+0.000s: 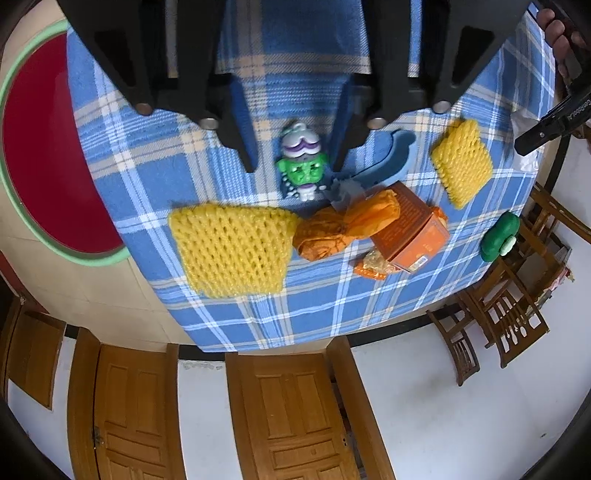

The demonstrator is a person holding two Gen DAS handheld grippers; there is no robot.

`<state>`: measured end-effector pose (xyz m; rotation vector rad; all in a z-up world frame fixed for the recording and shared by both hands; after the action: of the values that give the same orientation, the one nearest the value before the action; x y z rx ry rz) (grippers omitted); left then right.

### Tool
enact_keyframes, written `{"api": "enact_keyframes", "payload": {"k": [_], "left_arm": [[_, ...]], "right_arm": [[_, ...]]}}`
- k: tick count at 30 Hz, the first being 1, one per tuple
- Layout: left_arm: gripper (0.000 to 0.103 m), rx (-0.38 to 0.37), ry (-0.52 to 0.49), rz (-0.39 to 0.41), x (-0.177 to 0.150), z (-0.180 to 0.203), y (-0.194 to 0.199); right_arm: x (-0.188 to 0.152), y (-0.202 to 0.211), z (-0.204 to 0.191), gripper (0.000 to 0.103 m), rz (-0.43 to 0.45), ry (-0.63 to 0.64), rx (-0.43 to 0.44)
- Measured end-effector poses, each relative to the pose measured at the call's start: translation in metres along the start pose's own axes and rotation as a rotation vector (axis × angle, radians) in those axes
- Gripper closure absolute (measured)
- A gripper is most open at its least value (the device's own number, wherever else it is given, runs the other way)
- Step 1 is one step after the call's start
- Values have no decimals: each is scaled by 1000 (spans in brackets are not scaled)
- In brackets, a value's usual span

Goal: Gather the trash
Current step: 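Hold the plastic bag in the left tool while the right tool grasps the green toy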

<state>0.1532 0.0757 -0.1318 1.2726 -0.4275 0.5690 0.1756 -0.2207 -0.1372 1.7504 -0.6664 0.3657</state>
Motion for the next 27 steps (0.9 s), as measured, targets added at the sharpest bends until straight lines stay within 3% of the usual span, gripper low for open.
{"api": "enact_keyframes", "payload": {"k": [1, 4, 12, 27], "left_arm": [[62, -2, -1, 1, 0, 1, 0], [62, -6, -7, 2, 0, 5, 1], [62, -23, -27, 13, 0, 17, 10], [62, -89, -77, 14, -2, 56, 25]], "right_arm": [[0, 0, 0, 76, -3, -1, 2], [-3, 2, 1, 79, -4, 1, 4], [-14, 18, 11, 79, -7, -28, 33], [-22, 85, 39, 79, 95, -117, 81]]}}
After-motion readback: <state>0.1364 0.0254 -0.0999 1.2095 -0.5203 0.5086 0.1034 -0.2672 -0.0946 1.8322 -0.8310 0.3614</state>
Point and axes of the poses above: each gripper's, at about its wrist camera, not at the fingertips, and y roughly against the way its jaws point, z to its right, x to its top, the point moved 7 cm from there along -y, roughly the way its jaws point, and after that the axes turned 9 degrees about -y, right-handed, at the moved point
